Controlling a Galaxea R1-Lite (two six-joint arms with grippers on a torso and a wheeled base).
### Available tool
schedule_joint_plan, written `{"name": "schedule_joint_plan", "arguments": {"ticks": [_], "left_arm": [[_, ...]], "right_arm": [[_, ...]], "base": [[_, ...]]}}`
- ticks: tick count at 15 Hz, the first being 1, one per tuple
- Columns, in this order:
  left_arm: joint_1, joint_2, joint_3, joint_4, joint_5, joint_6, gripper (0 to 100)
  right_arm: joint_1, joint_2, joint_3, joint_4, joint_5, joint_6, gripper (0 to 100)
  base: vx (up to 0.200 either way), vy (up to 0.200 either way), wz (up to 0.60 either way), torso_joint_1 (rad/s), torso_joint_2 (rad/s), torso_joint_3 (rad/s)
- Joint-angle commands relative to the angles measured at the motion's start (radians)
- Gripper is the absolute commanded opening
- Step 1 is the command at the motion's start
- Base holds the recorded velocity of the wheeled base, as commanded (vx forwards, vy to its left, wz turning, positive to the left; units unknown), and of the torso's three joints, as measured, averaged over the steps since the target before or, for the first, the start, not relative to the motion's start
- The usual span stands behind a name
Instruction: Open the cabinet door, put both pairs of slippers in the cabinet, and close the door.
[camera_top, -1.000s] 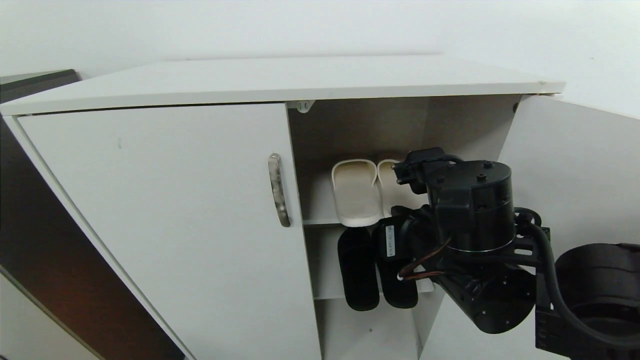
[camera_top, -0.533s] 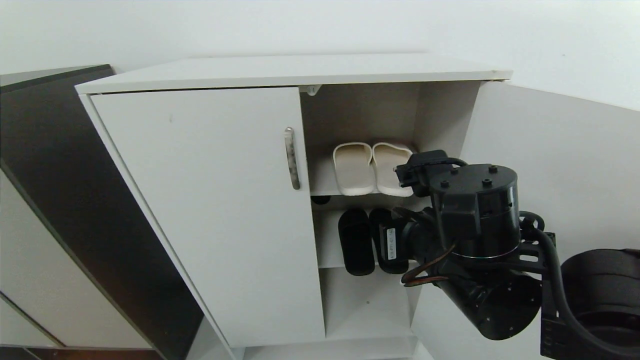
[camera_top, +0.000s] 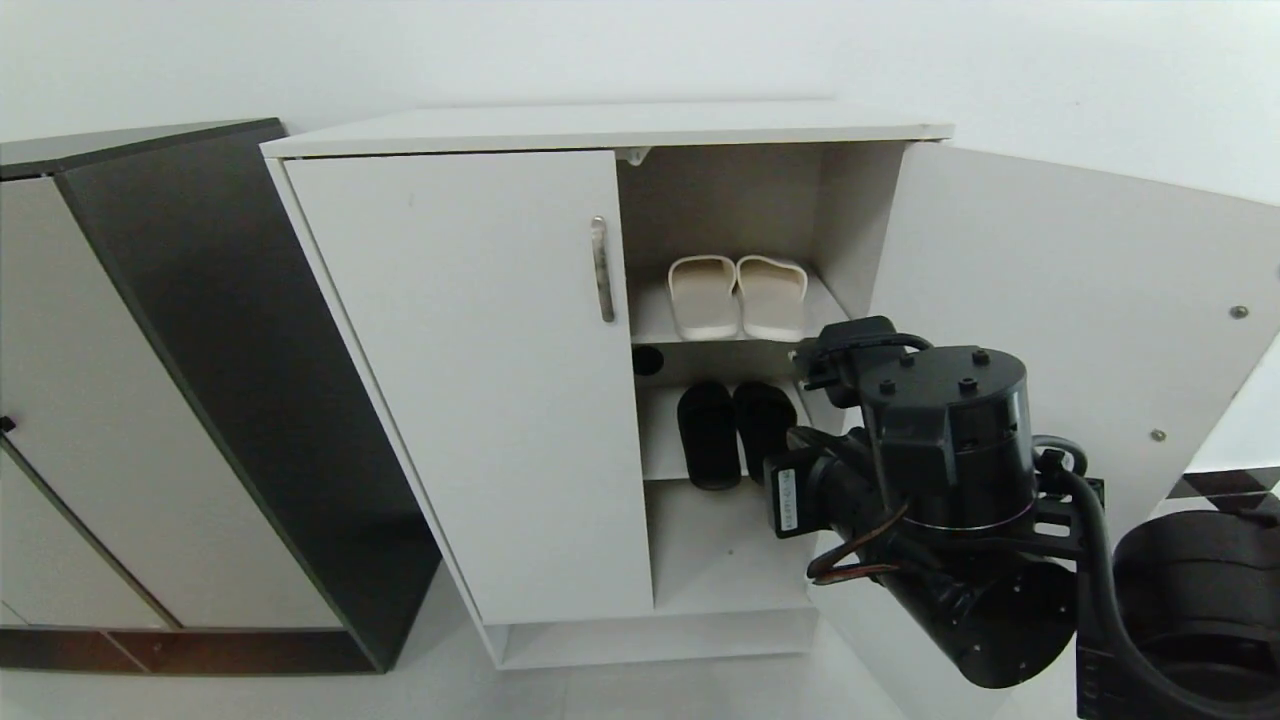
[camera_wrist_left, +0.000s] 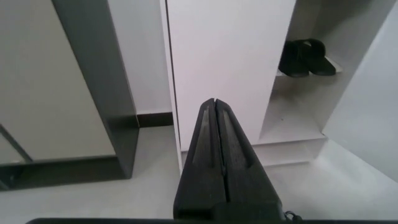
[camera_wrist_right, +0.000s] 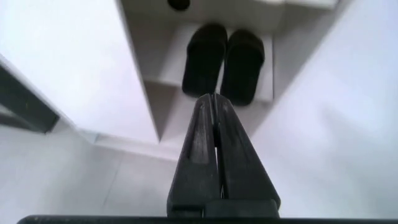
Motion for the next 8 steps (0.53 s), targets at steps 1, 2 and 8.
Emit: {"name": "schedule_joint_plan", "arguments": {"ticks": [1, 2, 8], "left_arm": [[0.0, 0.0, 0.0, 0.0, 0.0, 0.0, 0], [0.0, 0.0, 0.0, 0.0, 0.0, 0.0, 0], [0.0, 0.0, 0.0, 0.0, 0.003, -0.002, 0]], "right_arm": [[-0.01, 0.005, 0.013, -0.005, -0.001, -0.001, 0], [-0.017, 0.005, 0.019, -0.02, 0.0, -0.002, 0], [-0.018, 0.013, 0.047, -0.034, 0.026, -0.016, 0]], "base": [[-0.2, 0.0, 0.0, -0.002, 0.0, 0.002], [-0.2, 0.0, 0.0, 0.002, 0.0, 0.002], [-0.067, 0.0, 0.0, 0.002, 0.0, 0.001]]}}
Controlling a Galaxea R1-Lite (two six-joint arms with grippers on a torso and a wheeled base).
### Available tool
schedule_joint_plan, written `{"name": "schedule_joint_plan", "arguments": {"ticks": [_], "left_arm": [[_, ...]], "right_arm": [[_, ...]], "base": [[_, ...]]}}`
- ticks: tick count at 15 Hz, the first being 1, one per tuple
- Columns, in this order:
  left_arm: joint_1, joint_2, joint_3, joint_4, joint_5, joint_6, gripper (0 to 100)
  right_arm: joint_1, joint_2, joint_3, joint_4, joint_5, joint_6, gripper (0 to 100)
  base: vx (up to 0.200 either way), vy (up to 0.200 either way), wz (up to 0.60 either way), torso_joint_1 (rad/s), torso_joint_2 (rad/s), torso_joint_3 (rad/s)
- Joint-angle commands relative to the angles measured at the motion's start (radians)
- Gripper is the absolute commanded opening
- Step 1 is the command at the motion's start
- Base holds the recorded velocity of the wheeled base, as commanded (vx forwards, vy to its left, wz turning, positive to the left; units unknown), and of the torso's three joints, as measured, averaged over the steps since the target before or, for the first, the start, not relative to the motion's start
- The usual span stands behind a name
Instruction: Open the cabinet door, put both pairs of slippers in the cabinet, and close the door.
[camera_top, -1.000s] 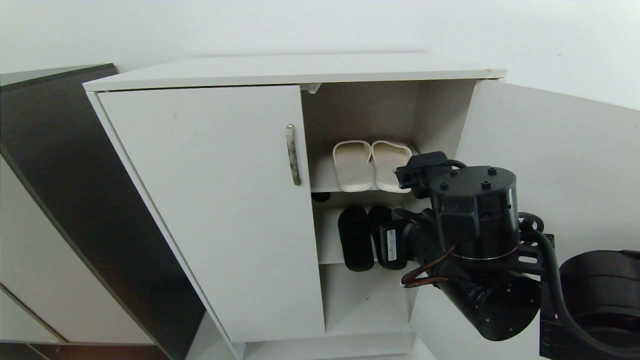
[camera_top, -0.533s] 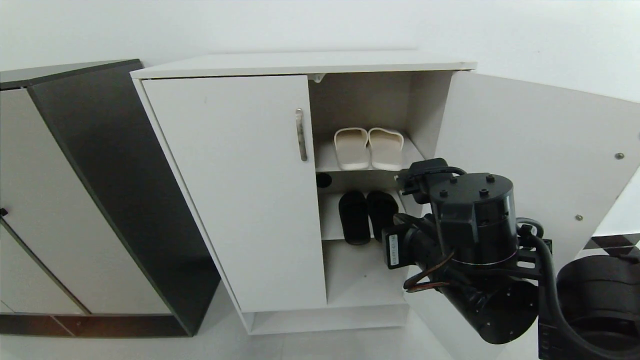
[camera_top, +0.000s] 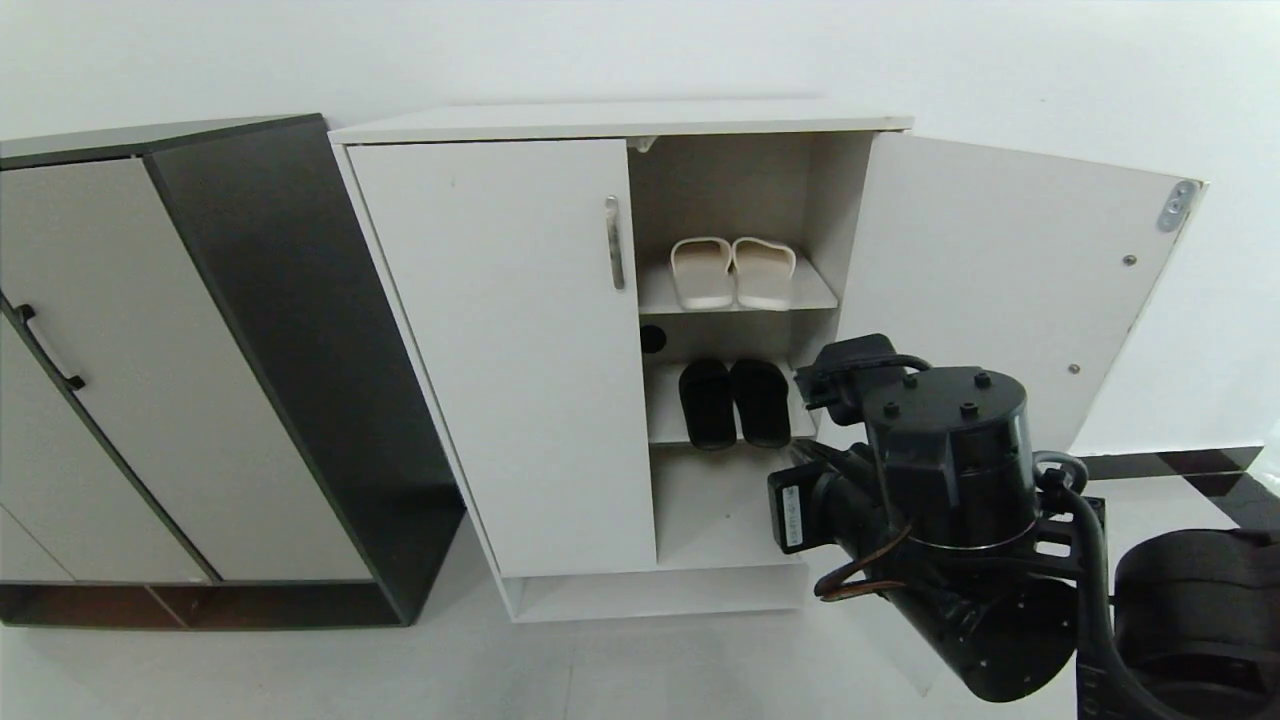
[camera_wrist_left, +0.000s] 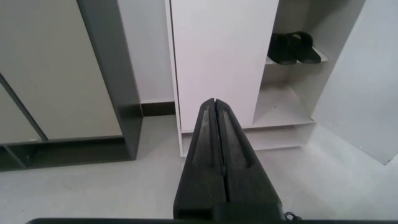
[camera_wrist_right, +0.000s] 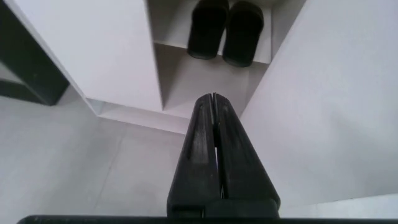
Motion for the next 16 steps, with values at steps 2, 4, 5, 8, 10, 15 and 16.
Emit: {"name": "schedule_joint_plan", "arguments": {"ticks": [2, 4, 5, 8, 10, 15, 16], "left_arm": [[0.0, 0.0, 0.0, 0.0, 0.0, -0.002, 0], [0.0, 0.0, 0.0, 0.0, 0.0, -0.002, 0], [0.0, 0.0, 0.0, 0.0, 0.0, -0.002, 0], [0.0, 0.0, 0.0, 0.0, 0.0, -0.002, 0], [0.0, 0.0, 0.0, 0.0, 0.0, -0.002, 0], [0.0, 0.0, 0.0, 0.0, 0.0, -0.002, 0], [0.0, 0.0, 0.0, 0.0, 0.0, -0.002, 0]], "right_arm": [[-0.001, 0.006, 0.007, 0.0, -0.001, -0.007, 0], [-0.001, 0.004, 0.015, 0.0, -0.001, -0.009, 0], [-0.001, 0.006, 0.013, 0.0, 0.001, -0.009, 0], [-0.001, 0.007, 0.015, 0.0, 0.003, -0.009, 0], [-0.001, 0.007, 0.015, 0.0, 0.009, -0.009, 0], [-0.002, 0.021, 0.016, 0.0, 0.009, -0.009, 0], [-0.002, 0.021, 0.015, 0.0, 0.009, -0.014, 0]], "base": [[0.0, 0.0, 0.0, 0.0, 0.0, 0.0], [0.0, 0.0, 0.0, 0.0, 0.0, 0.0], [0.0, 0.0, 0.0, 0.0, 0.0, 0.0], [0.0, 0.0, 0.0, 0.0, 0.0, 0.0], [0.0, 0.0, 0.0, 0.0, 0.0, 0.0], [0.0, 0.0, 0.0, 0.0, 0.0, 0.0], [0.0, 0.0, 0.0, 0.0, 0.0, 0.0]]}}
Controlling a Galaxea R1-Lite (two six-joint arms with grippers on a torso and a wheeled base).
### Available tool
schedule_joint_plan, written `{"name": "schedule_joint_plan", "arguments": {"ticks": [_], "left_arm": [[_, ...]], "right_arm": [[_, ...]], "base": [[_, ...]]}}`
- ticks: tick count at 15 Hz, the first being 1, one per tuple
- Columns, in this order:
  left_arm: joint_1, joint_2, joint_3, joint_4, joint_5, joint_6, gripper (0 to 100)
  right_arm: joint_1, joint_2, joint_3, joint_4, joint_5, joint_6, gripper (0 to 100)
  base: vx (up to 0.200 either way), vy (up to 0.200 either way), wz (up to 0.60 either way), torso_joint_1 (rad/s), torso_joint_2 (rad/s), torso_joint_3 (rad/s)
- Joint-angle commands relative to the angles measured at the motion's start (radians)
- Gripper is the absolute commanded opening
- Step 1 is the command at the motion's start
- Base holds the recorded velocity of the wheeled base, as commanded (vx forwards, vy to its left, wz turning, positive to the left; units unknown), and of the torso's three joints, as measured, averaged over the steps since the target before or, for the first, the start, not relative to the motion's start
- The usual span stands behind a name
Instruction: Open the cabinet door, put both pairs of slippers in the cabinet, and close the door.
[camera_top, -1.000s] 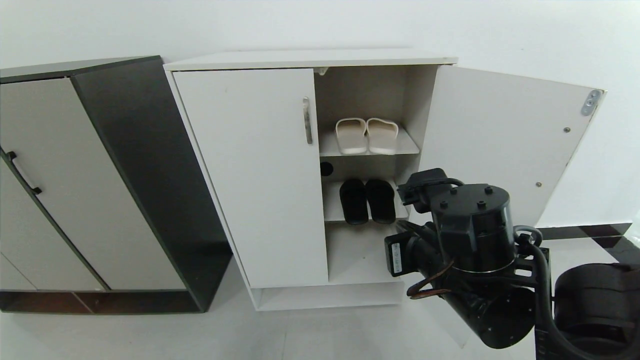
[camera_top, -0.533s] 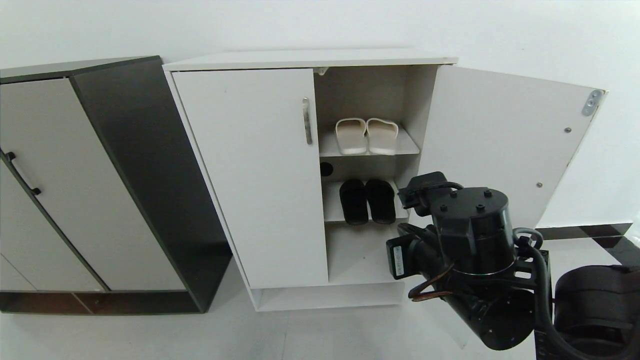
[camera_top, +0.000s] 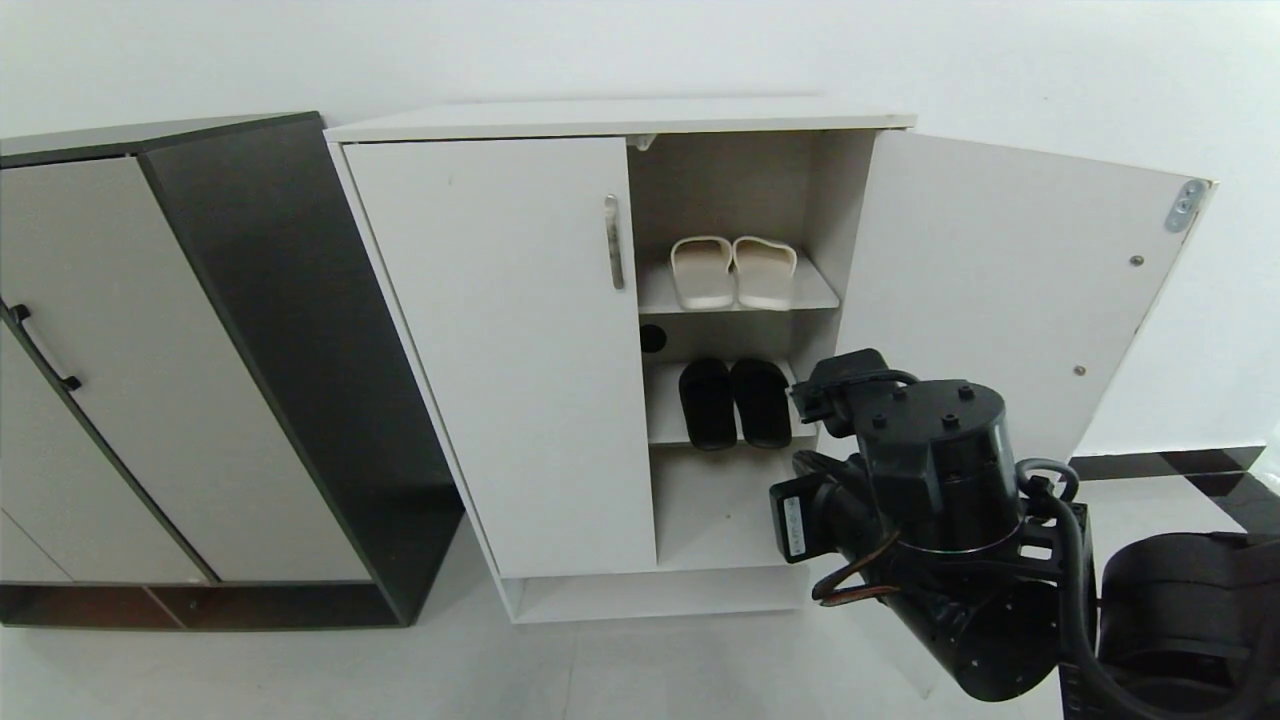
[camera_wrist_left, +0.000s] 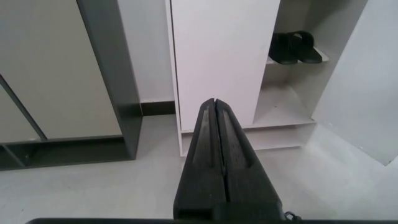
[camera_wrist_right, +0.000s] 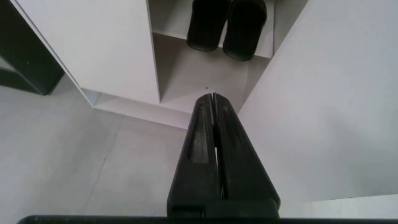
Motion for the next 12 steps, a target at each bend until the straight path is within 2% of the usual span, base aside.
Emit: {"name": "schedule_joint_plan", "arguments": {"ticks": [1, 5, 12], "left_arm": [[0.0, 0.0, 0.0, 0.0, 0.0, 0.0, 0], [0.0, 0.0, 0.0, 0.0, 0.0, 0.0, 0], [0.0, 0.0, 0.0, 0.0, 0.002, -0.003, 0]], "right_arm": [[0.0, 0.006, -0.001, 0.0, 0.0, -0.003, 0], [0.0, 0.005, -0.001, 0.0, 0.0, -0.005, 0], [0.0, 0.005, 0.002, 0.0, -0.002, -0.009, 0]], "base": [[0.0, 0.0, 0.0, 0.002, -0.07, -0.046], [0.0, 0.0, 0.0, 0.024, -0.25, -0.309], [0.0, 0.0, 0.0, 0.098, -0.49, -0.348]]}}
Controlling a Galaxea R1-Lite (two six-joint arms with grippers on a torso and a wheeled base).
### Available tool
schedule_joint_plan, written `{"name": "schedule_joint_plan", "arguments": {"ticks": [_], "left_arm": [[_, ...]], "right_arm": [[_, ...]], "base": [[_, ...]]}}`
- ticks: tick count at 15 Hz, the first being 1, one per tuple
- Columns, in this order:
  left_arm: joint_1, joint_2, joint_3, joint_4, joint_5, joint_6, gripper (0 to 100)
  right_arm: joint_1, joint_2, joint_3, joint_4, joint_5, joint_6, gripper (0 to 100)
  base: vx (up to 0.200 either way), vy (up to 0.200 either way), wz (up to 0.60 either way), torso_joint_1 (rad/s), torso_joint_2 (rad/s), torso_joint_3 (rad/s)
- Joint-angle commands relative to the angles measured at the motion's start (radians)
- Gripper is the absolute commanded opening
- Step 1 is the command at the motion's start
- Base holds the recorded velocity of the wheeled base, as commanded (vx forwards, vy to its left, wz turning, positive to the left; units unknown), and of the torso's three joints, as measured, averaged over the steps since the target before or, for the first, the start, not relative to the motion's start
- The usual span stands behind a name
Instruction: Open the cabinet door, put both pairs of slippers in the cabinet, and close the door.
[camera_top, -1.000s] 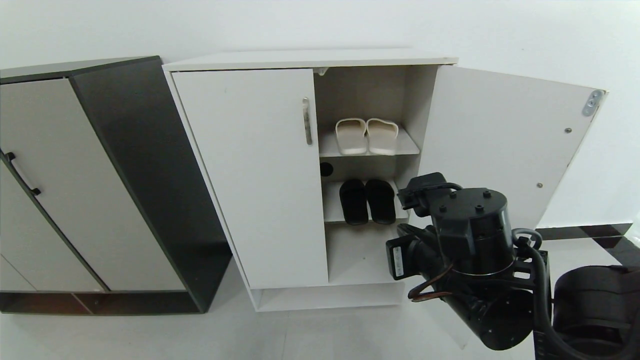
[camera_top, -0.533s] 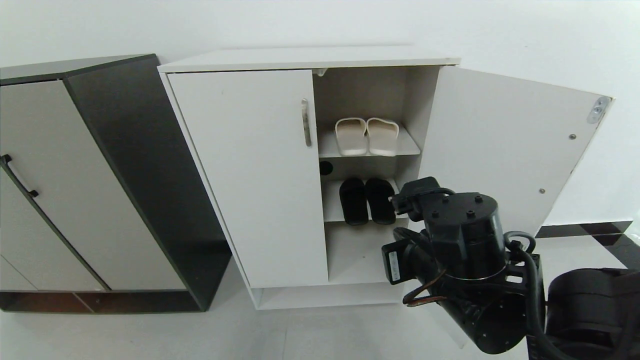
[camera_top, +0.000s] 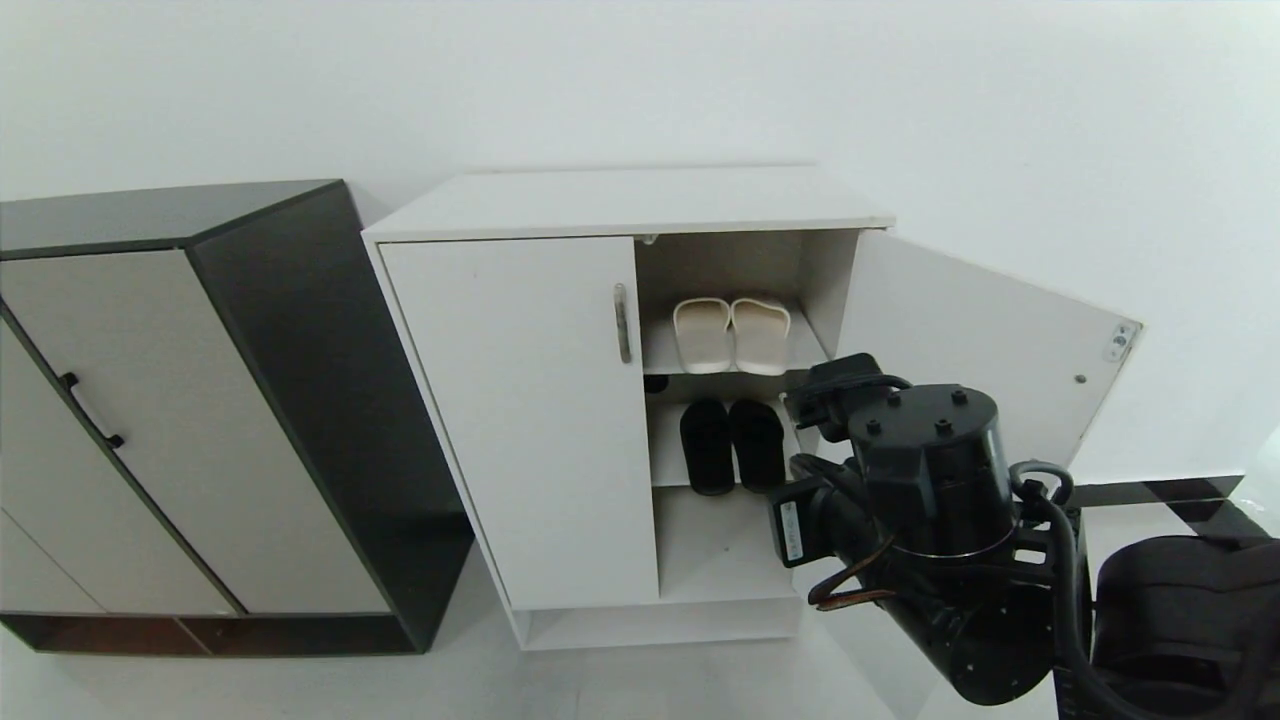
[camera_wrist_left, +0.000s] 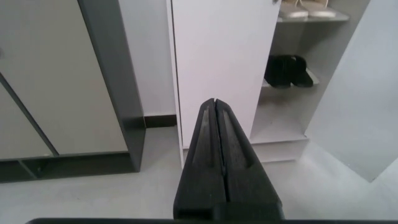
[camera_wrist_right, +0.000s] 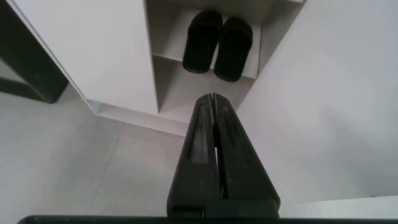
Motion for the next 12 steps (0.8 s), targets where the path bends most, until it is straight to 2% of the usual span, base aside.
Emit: {"name": "schedule_joint_plan", "arguments": {"ticks": [1, 12], "left_arm": [[0.0, 0.0, 0.0, 0.0, 0.0, -0.002, 0], [0.0, 0.0, 0.0, 0.0, 0.0, -0.002, 0]], "right_arm": [[0.001, 0.001, 0.001, 0.0, 0.0, 0.0, 0], [0.001, -0.004, 0.012, 0.0, 0.001, 0.0, 0]], "base": [[0.0, 0.0, 0.0, 0.144, -0.47, -0.33], [0.0, 0.0, 0.0, 0.177, -0.49, -0.313]]}}
